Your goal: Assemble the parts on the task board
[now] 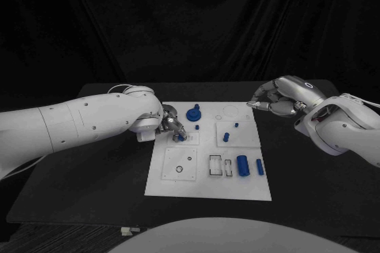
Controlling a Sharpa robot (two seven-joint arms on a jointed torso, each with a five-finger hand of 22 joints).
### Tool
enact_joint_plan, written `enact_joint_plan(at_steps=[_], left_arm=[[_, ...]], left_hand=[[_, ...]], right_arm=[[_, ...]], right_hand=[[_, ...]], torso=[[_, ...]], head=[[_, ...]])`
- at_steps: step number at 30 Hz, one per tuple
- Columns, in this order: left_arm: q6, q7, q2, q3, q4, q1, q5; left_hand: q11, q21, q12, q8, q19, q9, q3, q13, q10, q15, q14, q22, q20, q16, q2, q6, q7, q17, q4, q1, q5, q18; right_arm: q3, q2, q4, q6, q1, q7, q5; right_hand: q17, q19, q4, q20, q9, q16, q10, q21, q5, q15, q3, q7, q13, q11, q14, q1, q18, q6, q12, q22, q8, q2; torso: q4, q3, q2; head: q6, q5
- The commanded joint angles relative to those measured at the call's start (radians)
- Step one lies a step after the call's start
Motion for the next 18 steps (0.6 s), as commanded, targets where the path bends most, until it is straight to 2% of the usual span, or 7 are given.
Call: enact_joint_plan(at_steps=[1, 11, 18], left_arm=[[-0.022, 0.005, 0.003, 0.001, -0.003, -0.006, 0.014], [-0.066, 0.029, 0.007, 0.001, -0.006, -0.017, 0.015], [-0.112, 0.05, -0.009, 0.001, 0.016, -0.019, 0.014]], left_hand=[[-0.003, -0.003, 0.003, -0.001, 0.056, 0.001, 0.045, 0.263, 0.102, 0.0, 0.106, 0.218, 0.003, 0.003, 0.01, -0.005, -0.004, 0.263, -0.041, -0.001, 0.005, 0.011], [-0.002, -0.008, 0.003, -0.004, 0.05, 0.001, 0.048, 0.263, 0.102, 0.0, 0.106, 0.213, 0.003, 0.003, 0.013, -0.009, -0.003, 0.263, -0.037, -0.005, 0.004, 0.013], [-0.002, -0.009, 0.003, -0.005, 0.049, 0.002, 0.051, 0.263, 0.102, 0.0, 0.106, 0.212, 0.004, 0.003, 0.013, -0.011, -0.003, 0.263, -0.04, -0.003, 0.006, 0.013]], right_arm=[[0.001, -0.002, 0.0, 0.0, -0.003, -0.016, -0.002], [0.001, -0.003, -0.001, -0.003, -0.003, -0.014, -0.002], [0.001, -0.003, -0.002, -0.002, -0.003, -0.015, -0.002]], right_hand=[[0.044, 0.028, -0.006, -0.002, 0.001, -0.003, 0.103, -0.004, 0.006, -0.003, 0.002, -0.003, 0.263, -0.003, 0.065, 0.01, -0.001, -0.006, 0.002, 0.203, -0.005, -0.002], [0.04, 0.027, -0.006, -0.002, 0.001, -0.005, 0.103, -0.007, 0.007, -0.003, 0.002, -0.003, 0.263, -0.003, 0.065, 0.011, -0.001, -0.006, 0.002, 0.202, -0.005, -0.002], [0.04, 0.027, -0.006, -0.002, 0.001, -0.005, 0.103, -0.007, 0.007, -0.003, 0.002, -0.003, 0.263, -0.003, 0.065, 0.011, -0.001, -0.006, 0.002, 0.202, -0.005, -0.002]], torso=[[0.0002, 0.0005, 0.0], [0.0, 0.0001, 0.0], [0.0, -0.0002, 0.0]], head=[[0.0, -0.002], [0.0, 0.0], [0.0, -0.002]])
